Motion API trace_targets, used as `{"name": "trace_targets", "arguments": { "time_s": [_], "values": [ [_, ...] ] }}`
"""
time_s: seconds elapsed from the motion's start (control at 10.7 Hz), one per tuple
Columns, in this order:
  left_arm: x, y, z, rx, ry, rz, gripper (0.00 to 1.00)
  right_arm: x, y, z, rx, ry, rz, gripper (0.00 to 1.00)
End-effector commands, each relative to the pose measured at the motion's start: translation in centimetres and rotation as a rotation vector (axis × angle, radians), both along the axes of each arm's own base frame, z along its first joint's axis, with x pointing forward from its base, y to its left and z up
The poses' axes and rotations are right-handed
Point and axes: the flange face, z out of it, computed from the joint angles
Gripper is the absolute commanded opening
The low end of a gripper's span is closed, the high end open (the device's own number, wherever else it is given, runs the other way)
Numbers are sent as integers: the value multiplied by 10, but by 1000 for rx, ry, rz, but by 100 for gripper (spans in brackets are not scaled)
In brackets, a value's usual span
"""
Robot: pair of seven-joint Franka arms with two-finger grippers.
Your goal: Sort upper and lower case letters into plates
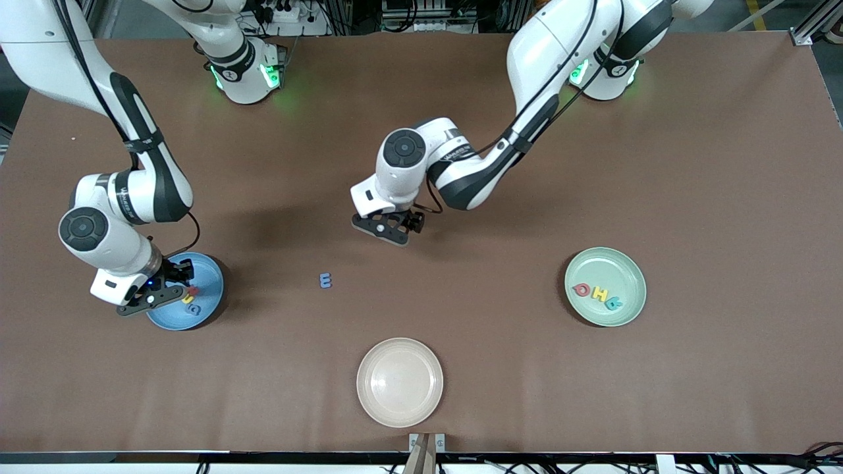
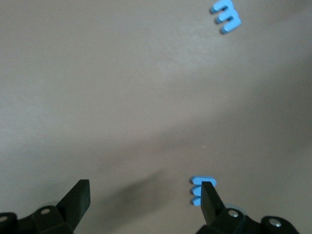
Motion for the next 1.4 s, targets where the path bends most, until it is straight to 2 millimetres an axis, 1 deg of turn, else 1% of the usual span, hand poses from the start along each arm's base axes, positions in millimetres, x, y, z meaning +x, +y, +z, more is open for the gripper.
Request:
{"name": "trace_targets", "arguments": {
  "time_s": [0.0,0.09,0.19,0.28,0.37,0.47,0.56,0.75,0.84,0.93,1.03,1.12,1.21,1.31],
  "values": [
    [-14,-17,8,-14,-8,-9,100,6,-1,3,-10,-14,3,100],
    [-26,-25,8,-12,-11,-27,100,8,-7,6,-11,-20,-6,100],
    [-35,-31,5,0,-19,-29,100,6,-25,4,-9,-16,-38,100],
    [-47,-39,0,17,-25,-12,100,4,-37,-3,0,-6,-65,100],
    [-53,-41,-13,39,-24,14,100,5,-43,-7,10,-11,-87,100],
    [-60,-50,-20,35,-34,48,100,7,-45,-16,50,-39,-121,100],
    [-65,-55,-26,37,-38,80,100,10,-44,-19,87,-64,-150,100],
    [-66,-54,-37,52,-42,84,98,19,-38,-8,108,-94,-165,100],
    [-64,-57,-43,43,-44,86,97,22,-29,-6,111,-98,-155,100],
    [-65,-60,-50,45,-48,84,95,24,-20,-8,114,-99,-155,100],
    [-64,-60,-56,50,-62,83,93,23,-17,-15,120,-91,-196,100],
    [-67,-62,-63,60,-72,77,90,23,-13,-20,125,-87,-226,100],
    [-66,-62,-64,59,-79,77,90,21,2,-34,131,-69,-241,100],
    [-67,-62,-68,63,-77,76,89,19,13,-45,137,-68,-259,100]
  ]
}}
